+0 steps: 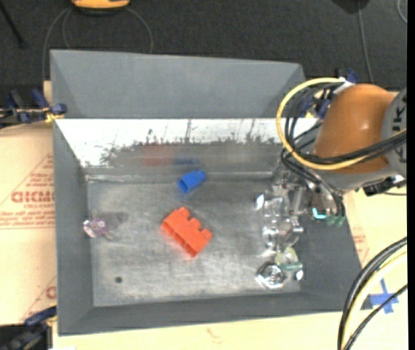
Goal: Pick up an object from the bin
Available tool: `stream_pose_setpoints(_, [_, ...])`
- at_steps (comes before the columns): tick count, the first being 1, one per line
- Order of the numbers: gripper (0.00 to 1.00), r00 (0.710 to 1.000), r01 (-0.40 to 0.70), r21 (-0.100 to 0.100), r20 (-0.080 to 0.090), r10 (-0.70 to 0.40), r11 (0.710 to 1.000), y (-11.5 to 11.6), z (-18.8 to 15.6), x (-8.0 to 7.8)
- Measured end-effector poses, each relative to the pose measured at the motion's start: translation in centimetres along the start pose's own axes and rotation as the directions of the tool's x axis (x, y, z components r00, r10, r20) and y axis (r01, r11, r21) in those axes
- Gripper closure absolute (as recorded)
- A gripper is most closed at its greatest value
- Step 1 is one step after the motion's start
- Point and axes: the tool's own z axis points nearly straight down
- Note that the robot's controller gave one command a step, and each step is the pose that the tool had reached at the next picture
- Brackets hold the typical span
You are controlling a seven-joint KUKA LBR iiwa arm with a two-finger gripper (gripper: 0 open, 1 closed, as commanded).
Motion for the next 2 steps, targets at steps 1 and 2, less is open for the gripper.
stream_pose_setpoints(1, [0.0,0.995,0.094,-0.001,0.013,-0.094,0.996,-3.78,5.27,0.17])
stream_pose_setpoints(2, [1.0,0.995,0.095,0.0,0.011,-0.095,0.996,-3.89,5.47,0.23])
